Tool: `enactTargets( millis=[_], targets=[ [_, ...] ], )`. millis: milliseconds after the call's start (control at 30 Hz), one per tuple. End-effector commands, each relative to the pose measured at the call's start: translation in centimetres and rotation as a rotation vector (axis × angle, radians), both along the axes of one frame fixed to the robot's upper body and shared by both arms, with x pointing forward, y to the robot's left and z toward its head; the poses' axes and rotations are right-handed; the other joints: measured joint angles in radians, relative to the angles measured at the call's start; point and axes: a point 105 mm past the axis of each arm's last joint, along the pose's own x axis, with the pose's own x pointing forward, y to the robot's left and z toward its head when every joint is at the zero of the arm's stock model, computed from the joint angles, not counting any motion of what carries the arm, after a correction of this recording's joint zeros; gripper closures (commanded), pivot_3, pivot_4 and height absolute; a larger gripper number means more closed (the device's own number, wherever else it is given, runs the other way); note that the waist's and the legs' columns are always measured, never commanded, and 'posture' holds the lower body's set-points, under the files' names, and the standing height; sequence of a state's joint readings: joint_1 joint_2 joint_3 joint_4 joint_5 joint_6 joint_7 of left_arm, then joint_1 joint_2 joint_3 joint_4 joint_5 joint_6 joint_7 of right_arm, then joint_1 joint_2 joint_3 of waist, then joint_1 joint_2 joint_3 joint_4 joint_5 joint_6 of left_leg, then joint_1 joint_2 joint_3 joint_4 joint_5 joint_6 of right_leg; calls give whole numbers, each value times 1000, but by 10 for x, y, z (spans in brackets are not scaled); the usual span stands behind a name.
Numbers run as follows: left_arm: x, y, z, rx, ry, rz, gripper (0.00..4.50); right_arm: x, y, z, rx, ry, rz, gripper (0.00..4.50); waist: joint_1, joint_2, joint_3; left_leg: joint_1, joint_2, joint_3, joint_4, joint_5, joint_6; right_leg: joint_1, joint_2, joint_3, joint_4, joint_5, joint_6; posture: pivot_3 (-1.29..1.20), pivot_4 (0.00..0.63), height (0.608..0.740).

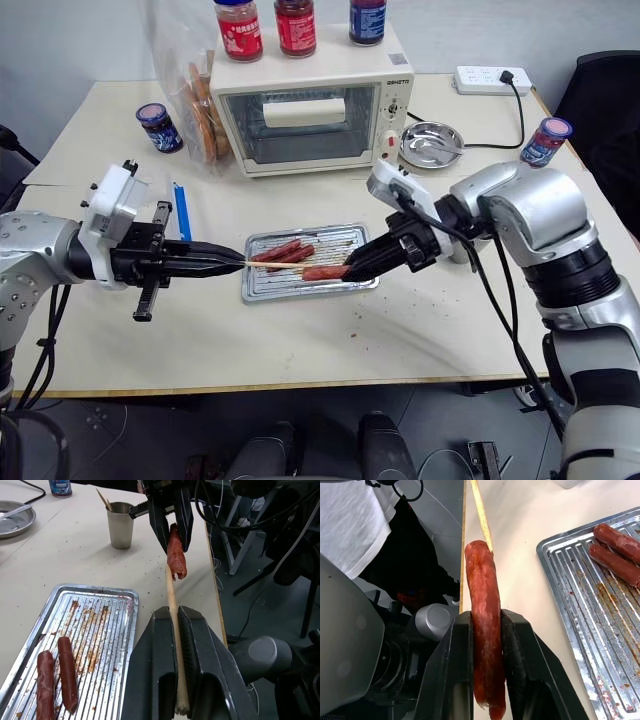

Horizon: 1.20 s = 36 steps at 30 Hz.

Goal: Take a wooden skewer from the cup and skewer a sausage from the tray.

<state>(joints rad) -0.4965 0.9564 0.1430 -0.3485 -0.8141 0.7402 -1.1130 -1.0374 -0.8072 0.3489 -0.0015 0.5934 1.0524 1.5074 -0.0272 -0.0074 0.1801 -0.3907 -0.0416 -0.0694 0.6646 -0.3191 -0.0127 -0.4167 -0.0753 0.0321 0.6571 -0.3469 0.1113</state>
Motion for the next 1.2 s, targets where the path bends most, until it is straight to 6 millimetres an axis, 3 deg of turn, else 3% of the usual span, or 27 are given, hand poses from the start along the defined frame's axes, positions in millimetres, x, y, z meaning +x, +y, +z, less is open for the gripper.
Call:
enactTargets(
  millis=[33,833,1200],
  targets=[
    [-2,5,8,16,-36,11,4500,-2,-2,13,23,-51,8,3708,-1,0,0,0,0,0,0,0,0,0,0,0,0,0,0,0,150,740],
    [-4,9,7,24,-40,26,4500,7,-10,6,2,-66,-28,3708,0,0,0,0,0,0,0,0,0,0,0,0,0,0,0,0,150,740],
    [-2,6,7,22,-42,21,4500,3,-4,9,17,-63,-7,3708,0,0,0,0,0,0,0,0,0,0,0,0,1,0,0,0,150,740]
  ],
)
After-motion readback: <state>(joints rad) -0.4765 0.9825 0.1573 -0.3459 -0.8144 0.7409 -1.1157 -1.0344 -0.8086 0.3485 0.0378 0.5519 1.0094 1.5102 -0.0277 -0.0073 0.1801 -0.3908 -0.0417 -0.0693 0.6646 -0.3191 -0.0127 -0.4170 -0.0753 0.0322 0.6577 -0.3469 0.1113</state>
